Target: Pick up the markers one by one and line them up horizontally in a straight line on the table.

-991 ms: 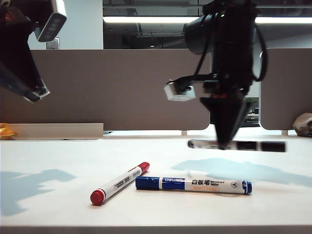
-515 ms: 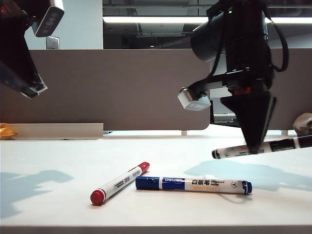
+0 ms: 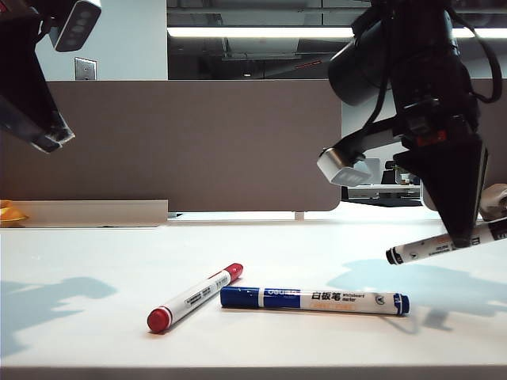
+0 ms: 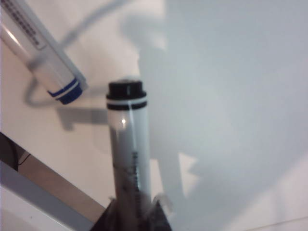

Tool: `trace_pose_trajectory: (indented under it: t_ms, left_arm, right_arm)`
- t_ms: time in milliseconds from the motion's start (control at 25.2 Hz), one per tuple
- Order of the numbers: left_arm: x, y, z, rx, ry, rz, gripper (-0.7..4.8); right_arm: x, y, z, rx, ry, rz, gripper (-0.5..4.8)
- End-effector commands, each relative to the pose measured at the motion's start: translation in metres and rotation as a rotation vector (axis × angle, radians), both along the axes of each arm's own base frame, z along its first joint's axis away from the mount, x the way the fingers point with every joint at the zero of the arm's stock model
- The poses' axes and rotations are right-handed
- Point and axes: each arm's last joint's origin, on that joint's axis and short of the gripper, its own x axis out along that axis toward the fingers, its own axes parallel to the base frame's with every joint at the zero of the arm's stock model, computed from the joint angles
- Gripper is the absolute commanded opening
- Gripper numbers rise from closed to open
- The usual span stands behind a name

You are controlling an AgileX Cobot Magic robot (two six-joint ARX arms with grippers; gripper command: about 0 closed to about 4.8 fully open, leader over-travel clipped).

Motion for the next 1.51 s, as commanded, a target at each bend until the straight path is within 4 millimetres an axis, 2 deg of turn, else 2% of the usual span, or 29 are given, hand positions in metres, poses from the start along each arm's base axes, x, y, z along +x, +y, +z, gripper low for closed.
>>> trace_pose_trajectory:
  t_ms: [40,317,515,674,753,833,1031,1348,1507]
  left_arm:
    - [-0.001,0.000,0.003,-0.005,-0.030,-0.023,1.24]
    - [-0.004,0.001,0.006,-0.009,-0.046,-0.023,1.24]
    - [-0.007,0.002,0.010,-0.015,-0.065,-0.023,1.24]
    - [-0.011,0.003,0.013,-0.020,-0.083,-0.023,1.24]
    - [-0.011,0.003,0.013,-0.020,-0.088,-0.023,1.24]
    - [-0.011,0.003,0.014,-0.021,-0.093,-0.025,1.24]
    - [-0.011,0.003,0.014,-0.022,-0.096,-0.025,1.24]
    - [-0.011,0.003,0.013,-0.020,-0.091,-0.025,1.24]
    - [-0.011,0.003,0.013,-0.020,-0.091,-0.025,1.24]
  right_arm:
    - [-0.009,-0.005,0.000,0.011,0.008,0.059,0.55]
    - [-0.020,-0.013,-0.005,0.006,-0.005,0.123,0.87]
    - [-0.024,-0.017,-0.003,0.018,-0.015,0.146,0.90]
    - [-0.025,-0.019,-0.011,0.017,-0.009,0.147,0.96]
    - [-0.032,-0.021,-0.022,0.039,0.049,0.131,1.43]
    - [-0.036,-0.023,-0.031,0.035,0.062,0.131,1.51]
    - [-0.034,-0.022,-0.031,0.040,0.041,0.132,1.90]
    - [-0.023,-0.017,-0.034,0.073,-0.067,0.136,1.89]
    - [-0.021,-0.019,-0.035,-0.002,-0.110,0.148,1.90]
